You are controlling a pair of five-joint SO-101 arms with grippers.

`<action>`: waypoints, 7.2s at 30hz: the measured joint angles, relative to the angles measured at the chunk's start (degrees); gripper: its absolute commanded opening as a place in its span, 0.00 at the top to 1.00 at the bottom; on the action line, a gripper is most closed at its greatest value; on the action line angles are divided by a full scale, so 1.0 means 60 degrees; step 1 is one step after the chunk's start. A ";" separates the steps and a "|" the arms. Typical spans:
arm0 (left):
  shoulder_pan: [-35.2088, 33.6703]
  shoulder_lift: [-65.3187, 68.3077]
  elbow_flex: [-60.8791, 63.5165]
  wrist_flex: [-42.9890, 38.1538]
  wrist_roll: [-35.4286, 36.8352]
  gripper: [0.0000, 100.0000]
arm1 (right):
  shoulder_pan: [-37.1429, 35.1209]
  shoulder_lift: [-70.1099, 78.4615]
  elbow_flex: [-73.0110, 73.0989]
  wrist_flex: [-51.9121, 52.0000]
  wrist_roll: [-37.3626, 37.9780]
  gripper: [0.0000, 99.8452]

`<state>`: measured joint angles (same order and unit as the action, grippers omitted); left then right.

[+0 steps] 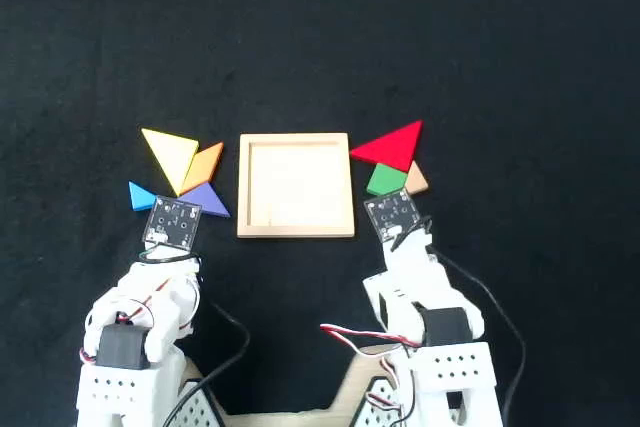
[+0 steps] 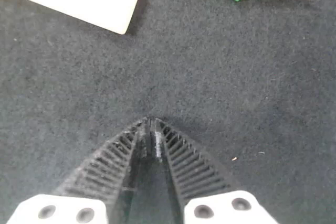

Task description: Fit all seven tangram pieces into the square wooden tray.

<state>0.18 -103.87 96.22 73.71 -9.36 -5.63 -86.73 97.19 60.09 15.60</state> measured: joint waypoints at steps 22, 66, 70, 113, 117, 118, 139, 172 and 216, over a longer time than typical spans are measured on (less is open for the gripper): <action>-0.3004 0.0000 0.0000 -0.1143 0.2198 0.97 | 0.0000 0.0000 0.0000 0.0000 0.0000 0.99; -0.2110 0.0000 -0.0322 -0.4777 0.2491 0.97 | 0.0000 0.0000 0.0000 0.0000 0.0000 0.99; -0.2110 0.0000 -0.1319 -0.4923 0.2491 0.97 | 0.0000 0.0000 0.0000 0.0000 0.0000 0.99; -0.1861 -0.0015 -0.1612 -0.2886 0.1963 0.97 | 0.0000 0.0000 0.0000 0.0000 0.0000 0.99; -0.0703 -0.0015 -0.1260 -0.2886 0.0718 0.97 | 0.0000 0.0000 0.0000 0.0000 0.0000 0.99; -0.0454 -0.0015 -0.1231 -0.2886 0.0425 0.97 | 0.0000 0.0000 0.0000 0.0000 0.0000 0.99; -0.0484 -0.0015 -0.0908 -0.3121 -0.0234 0.97 | 0.0000 0.0000 0.0000 0.0000 0.0000 0.99; -0.1656 -0.0015 -0.0982 -0.3560 0.1114 0.97 | 0.0000 0.0000 0.0000 0.0000 0.0000 0.99; -0.1582 -0.0015 -0.0220 -0.4484 0.1114 0.91 | -0.0337 0.0000 0.0000 0.0000 0.0000 0.99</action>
<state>-9.32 -103.96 94.90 46.81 -2.68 -7.65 -86.73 97.19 60.09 15.60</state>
